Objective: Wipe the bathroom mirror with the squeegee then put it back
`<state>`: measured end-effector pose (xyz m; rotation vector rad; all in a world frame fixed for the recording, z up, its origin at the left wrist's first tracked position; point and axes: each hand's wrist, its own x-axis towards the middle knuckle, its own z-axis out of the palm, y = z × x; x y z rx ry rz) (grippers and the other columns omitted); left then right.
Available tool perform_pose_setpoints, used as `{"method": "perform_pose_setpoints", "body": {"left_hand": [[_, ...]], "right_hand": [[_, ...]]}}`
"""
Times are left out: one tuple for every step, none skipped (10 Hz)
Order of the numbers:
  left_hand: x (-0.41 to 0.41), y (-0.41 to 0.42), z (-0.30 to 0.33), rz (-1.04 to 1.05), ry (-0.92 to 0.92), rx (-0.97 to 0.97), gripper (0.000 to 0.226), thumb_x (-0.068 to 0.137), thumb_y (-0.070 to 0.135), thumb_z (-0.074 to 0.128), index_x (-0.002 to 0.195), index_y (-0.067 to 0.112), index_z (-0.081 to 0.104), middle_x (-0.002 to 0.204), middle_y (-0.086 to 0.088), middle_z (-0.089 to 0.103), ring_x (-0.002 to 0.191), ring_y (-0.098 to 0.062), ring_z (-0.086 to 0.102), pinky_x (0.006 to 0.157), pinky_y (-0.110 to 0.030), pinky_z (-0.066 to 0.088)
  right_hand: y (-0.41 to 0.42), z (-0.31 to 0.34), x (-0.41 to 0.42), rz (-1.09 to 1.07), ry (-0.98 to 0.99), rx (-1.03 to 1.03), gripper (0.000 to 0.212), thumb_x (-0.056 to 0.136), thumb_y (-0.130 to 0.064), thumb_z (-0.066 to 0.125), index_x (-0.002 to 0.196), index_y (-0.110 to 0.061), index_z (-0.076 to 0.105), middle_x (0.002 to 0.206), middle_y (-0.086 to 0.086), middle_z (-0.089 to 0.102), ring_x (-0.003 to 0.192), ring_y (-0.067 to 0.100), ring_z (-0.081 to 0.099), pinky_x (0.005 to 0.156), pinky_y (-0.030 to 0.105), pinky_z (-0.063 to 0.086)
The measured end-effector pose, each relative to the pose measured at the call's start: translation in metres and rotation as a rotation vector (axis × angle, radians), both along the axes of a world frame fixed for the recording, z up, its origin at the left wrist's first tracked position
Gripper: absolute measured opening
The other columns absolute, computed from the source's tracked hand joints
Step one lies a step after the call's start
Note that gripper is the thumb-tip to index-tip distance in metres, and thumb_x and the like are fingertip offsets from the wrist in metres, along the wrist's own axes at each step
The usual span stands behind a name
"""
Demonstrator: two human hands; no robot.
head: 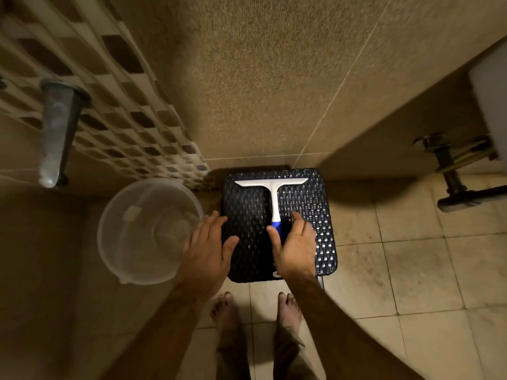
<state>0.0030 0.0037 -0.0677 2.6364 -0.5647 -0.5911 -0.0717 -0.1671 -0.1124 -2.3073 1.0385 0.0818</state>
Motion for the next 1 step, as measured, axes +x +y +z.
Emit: {"method": "perform_pose_setpoints", "body": {"left_hand": [[0.0128, -0.0022, 0.0230, -0.032, -0.040, 0.009, 0.067, 0.091, 0.063, 0.009, 0.146, 0.027, 0.022, 0.157, 0.007, 0.013, 0.144, -0.009, 0.005, 0.113, -0.042, 0.016]], "right_hand": [[-0.0070, 0.0253, 0.0124, 0.111, 0.031, -0.090, 0.080, 0.085, -0.070, 0.027, 0.146, -0.018, 0.028, 0.146, 0.007, 0.037, 0.135, 0.027, 0.032, 0.111, 0.045, 0.031]]}}
